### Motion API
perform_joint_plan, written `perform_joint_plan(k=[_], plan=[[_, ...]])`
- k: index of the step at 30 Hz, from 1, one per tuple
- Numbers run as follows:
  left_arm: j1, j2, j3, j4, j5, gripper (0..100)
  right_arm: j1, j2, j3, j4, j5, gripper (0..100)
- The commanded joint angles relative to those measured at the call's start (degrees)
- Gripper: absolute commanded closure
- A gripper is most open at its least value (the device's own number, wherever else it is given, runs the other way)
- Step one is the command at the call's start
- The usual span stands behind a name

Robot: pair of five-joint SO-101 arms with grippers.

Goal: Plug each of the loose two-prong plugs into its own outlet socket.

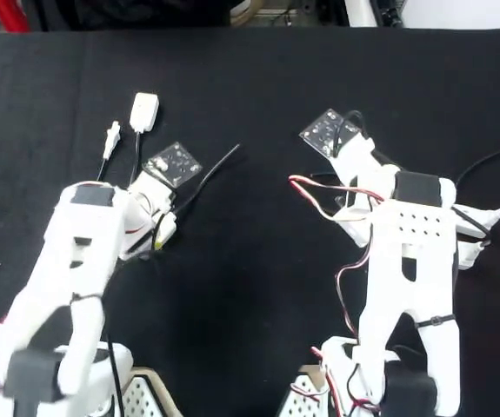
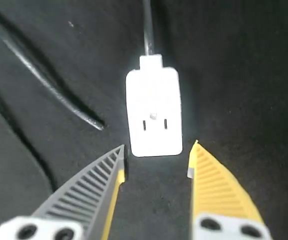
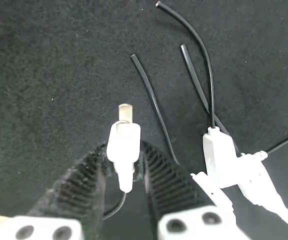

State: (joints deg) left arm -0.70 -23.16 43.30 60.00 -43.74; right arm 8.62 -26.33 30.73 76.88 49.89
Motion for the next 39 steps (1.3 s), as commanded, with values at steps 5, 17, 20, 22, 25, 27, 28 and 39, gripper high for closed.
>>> perform_joint_plan(k=[5, 17, 20, 22, 25, 27, 28, 39], plan=[[0.0, -3.2, -2.5, -2.7, -0.6, 79, -0.4, -0.2, -0.3, -0.9, -0.3, 98.7], [-1.1, 9.6, -2.5, -11.8, -0.8, 79, -0.3, -0.2, -0.3, -0.9, -0.4, 98.7], [-1.2, 9.7, -2.4, -11.8, -0.9, 79, -0.3, -0.2, -0.3, -0.9, -0.4, 98.7], [-1.2, 9.8, -2.4, -11.8, -1.9, 79, -0.3, -0.2, -0.3, -0.9, -0.4, 98.7], [-1.3, 9.8, -2.4, -11.8, -3.3, 79, -0.3, -0.2, -0.3, -0.9, -0.4, 98.7], [-2.7, 9.9, -2.6, -11.9, -4.9, 79, -0.3, -0.2, -0.3, -0.9, -0.4, 98.7], [-3.4, 9.9, -2.5, -11.8, -6.0, 79, -0.3, -0.2, -0.3, -0.9, -0.4, 98.7], [6.3, 9.2, 4.3, -11.7, -0.9, 79, -0.4, -0.2, -0.3, -0.9, -0.5, 98.7]])
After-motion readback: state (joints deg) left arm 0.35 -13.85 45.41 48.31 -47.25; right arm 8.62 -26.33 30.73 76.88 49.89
